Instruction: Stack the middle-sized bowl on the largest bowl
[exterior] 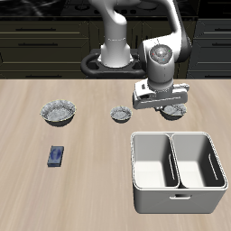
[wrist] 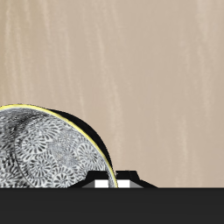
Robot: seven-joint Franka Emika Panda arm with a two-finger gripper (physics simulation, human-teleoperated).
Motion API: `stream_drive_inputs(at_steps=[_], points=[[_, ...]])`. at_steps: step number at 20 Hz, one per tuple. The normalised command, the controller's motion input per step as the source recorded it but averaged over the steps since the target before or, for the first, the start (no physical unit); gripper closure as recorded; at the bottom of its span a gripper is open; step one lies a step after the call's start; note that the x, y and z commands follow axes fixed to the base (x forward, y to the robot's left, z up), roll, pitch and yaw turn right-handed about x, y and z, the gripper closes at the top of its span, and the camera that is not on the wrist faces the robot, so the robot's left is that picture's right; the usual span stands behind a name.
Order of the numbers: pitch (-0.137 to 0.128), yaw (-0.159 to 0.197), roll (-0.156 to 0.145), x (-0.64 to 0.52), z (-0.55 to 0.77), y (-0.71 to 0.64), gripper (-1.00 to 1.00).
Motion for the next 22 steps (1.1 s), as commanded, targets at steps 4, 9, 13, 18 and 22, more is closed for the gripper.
stream_drive_inputs(at_steps=[4,9,13,18,22], points=[[-0.061,0.002,-0.016,-0.06,0.45,-0.11,1.00],[-0.062,0.003,-0.003,-0.08,0.51,-0.19,1.00],[-0.045,-0.023,0.002,-0.04,0.40,-0.18,1.00],[-0.026,0.002,0.012,0.00,0.22,-0.09,1.00],[-0.020,0.010,0.010,0.04,0.16,-0.18,1.00]])
